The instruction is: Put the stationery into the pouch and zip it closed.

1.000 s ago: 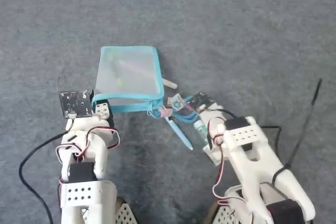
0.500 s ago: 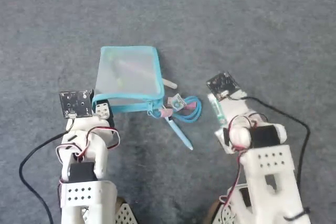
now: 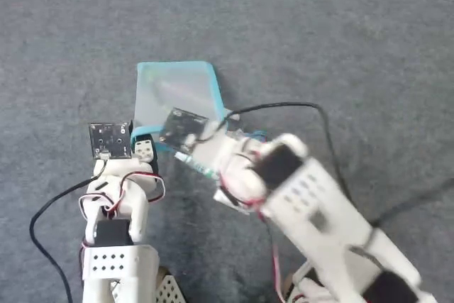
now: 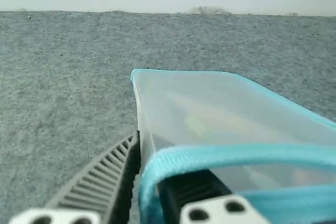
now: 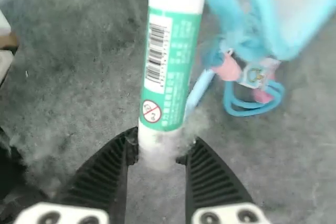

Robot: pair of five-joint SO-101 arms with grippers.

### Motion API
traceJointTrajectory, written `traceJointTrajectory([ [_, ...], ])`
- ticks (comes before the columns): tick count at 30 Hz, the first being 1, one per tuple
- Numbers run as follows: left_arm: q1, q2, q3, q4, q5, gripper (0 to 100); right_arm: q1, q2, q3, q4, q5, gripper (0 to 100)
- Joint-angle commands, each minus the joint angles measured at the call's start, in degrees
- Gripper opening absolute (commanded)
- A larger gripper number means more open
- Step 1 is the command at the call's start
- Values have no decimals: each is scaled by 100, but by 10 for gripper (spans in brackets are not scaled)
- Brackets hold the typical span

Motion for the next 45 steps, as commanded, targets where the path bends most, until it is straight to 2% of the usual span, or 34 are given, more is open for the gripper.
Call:
traceJointTrajectory([
  [1,123,0,-189,-211,-70,12,-57,514,-580,31,-88,6],
  [7,615,26,-180,-185,-88,12,-48,1279,-1160,92,-316,6],
  [12,949,0,-40,-211,-448,12,207,1490,-1363,92,-378,6],
  [17,985,0,-31,-211,-457,12,813,1596,-1793,101,-598,6],
  [25,993,0,-31,-185,-457,12,1279,2527,-2505,268,-993,6],
  [35,993,0,-31,-185,-466,12,1165,3662,-4202,268,-1134,6],
  [40,993,0,-31,-185,-466,12,1156,4444,-4686,224,-1134,6],
  [45,985,0,-22,-202,-466,12,1182,4602,-5143,286,-1125,11],
])
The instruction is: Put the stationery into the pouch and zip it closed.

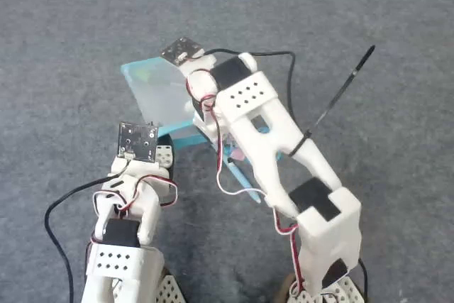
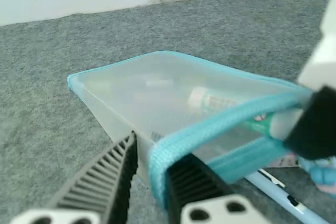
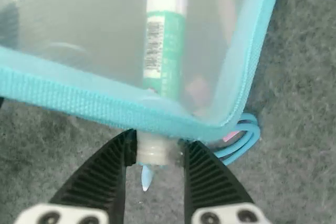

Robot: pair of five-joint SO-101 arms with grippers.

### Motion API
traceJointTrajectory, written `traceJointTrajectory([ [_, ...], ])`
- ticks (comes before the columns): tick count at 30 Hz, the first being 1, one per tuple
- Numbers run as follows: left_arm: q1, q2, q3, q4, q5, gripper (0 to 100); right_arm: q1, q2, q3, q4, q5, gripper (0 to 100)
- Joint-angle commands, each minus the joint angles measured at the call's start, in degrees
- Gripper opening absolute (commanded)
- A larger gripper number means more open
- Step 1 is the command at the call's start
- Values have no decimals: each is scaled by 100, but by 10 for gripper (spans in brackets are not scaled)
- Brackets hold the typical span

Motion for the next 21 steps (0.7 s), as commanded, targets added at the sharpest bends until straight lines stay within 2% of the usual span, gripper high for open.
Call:
traceJointTrajectory([
  [1,79,-9,-101,-202,-62,12,119,-101,-668,75,18,30],
  [7,35,-9,-101,-202,-62,12,92,-163,-782,708,501,232],
  [16,35,-9,-101,-193,-70,12,119,-1420,-738,1077,580,224],
  [21,26,-9,-101,-193,-70,12,330,-2484,-18,1051,633,224],
])
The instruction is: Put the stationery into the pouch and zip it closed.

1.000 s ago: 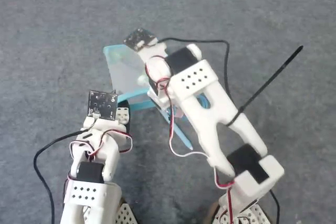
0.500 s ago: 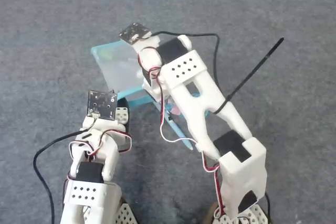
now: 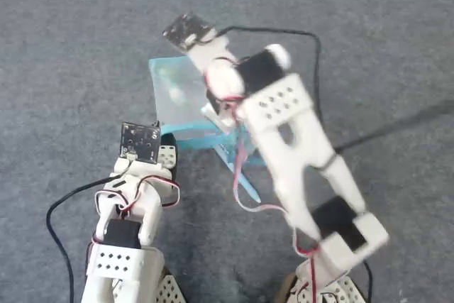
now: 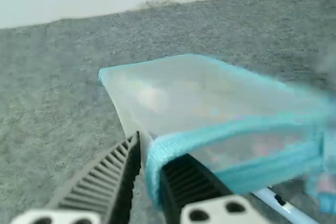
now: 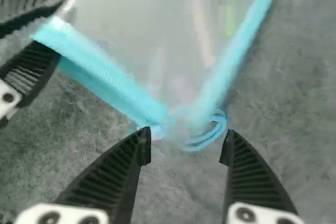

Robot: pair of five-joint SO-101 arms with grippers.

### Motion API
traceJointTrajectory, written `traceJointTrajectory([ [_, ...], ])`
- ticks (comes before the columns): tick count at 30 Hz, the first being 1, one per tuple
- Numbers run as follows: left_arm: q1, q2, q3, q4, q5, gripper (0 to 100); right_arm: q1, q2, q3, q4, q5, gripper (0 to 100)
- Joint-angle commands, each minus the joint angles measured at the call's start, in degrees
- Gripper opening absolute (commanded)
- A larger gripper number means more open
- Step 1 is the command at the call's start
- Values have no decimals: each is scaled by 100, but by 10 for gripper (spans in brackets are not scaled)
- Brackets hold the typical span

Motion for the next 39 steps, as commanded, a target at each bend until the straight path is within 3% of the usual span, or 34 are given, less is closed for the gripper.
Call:
traceJointTrajectory([
  [1,-18,-9,-92,-202,-35,12,189,-1077,431,198,237,224],
  [7,-79,-18,-136,-211,-9,12,365,-2114,2242,-145,396,224],
  [14,-1459,-18,-462,-334,519,12,418,-2844,5204,-1921,352,224],
  [18,-2013,-18,-549,-343,703,12,409,-2703,6040,-2686,167,224],
  [30,-2031,-18,-523,-352,695,12,453,-1666,6066,-3820,167,224],
  [39,-1908,-18,-462,-343,686,12,927,-585,4668,-3802,2031,227],
])
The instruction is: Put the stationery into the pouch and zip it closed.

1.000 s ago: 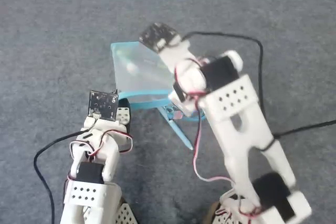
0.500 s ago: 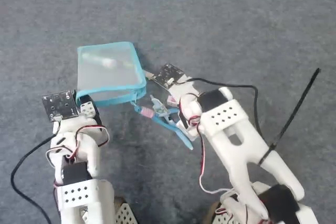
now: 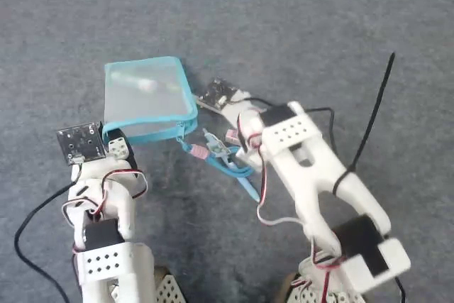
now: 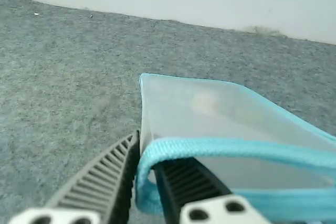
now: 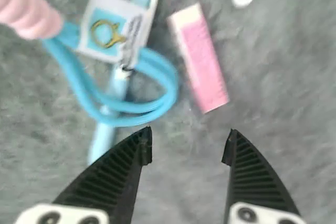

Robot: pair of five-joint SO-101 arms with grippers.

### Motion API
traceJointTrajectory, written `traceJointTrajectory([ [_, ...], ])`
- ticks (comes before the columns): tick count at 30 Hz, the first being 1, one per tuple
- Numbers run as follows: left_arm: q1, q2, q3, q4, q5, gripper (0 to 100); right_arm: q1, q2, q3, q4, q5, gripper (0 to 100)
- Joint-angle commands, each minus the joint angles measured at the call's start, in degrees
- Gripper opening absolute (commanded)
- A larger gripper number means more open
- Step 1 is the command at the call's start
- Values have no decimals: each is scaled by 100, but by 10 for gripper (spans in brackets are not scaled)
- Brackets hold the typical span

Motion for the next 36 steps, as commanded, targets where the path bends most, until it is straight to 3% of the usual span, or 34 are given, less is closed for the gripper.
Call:
traceJointTrajectory([
  [1,79,-18,-303,-220,62,12,259,338,-765,-101,747,227],
  [6,79,-18,-303,-229,62,12,295,980,-1152,-127,1284,227],
  [17,273,-18,-295,-220,62,12,330,1798,-1670,-163,1284,221],
  [21,281,-18,-295,-220,62,12,330,1859,-1670,-119,1257,142],
  [27,325,-18,-242,-220,62,12,655,1842,-1670,-92,431,3],
  [36,800,-9,-119,-220,-237,12,1262,1490,-1662,620,316,6],
])
